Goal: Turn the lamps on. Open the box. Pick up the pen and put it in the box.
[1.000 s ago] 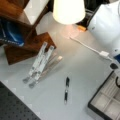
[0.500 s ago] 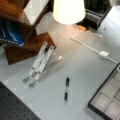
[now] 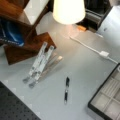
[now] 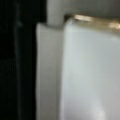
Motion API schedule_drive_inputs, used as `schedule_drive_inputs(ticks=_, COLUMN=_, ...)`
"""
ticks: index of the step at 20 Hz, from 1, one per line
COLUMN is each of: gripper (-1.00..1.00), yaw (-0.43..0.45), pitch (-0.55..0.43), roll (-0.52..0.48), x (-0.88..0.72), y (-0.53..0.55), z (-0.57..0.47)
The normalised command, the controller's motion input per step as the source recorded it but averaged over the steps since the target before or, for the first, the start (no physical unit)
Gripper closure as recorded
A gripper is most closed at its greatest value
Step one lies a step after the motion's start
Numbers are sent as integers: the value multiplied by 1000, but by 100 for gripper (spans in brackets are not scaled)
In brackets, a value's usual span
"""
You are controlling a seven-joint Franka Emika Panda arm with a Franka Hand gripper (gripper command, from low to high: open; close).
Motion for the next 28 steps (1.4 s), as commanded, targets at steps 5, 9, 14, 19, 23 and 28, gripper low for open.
schedule_drive_inputs(ticks=5, gripper=-100, yaw=-167, pitch=83, roll=118, x=-68, y=171, z=-16)
schedule_drive_inputs(ticks=9, gripper=-100, yaw=-194, pitch=72, roll=88, x=-30, y=200, z=-106)
schedule_drive_inputs(ticks=14, gripper=-100, yaw=-176, pitch=75, roll=81, x=-31, y=124, z=-44)
schedule_drive_inputs(ticks=19, gripper=-100, yaw=-112, pitch=106, roll=77, x=-152, y=-66, z=92)
schedule_drive_inputs(ticks=23, gripper=-100, yaw=-84, pitch=142, roll=36, x=-241, y=-221, z=185)
schedule_drive_inputs(ticks=28, gripper=-100, yaw=-18, pitch=146, roll=-73, x=-236, y=-342, z=152)
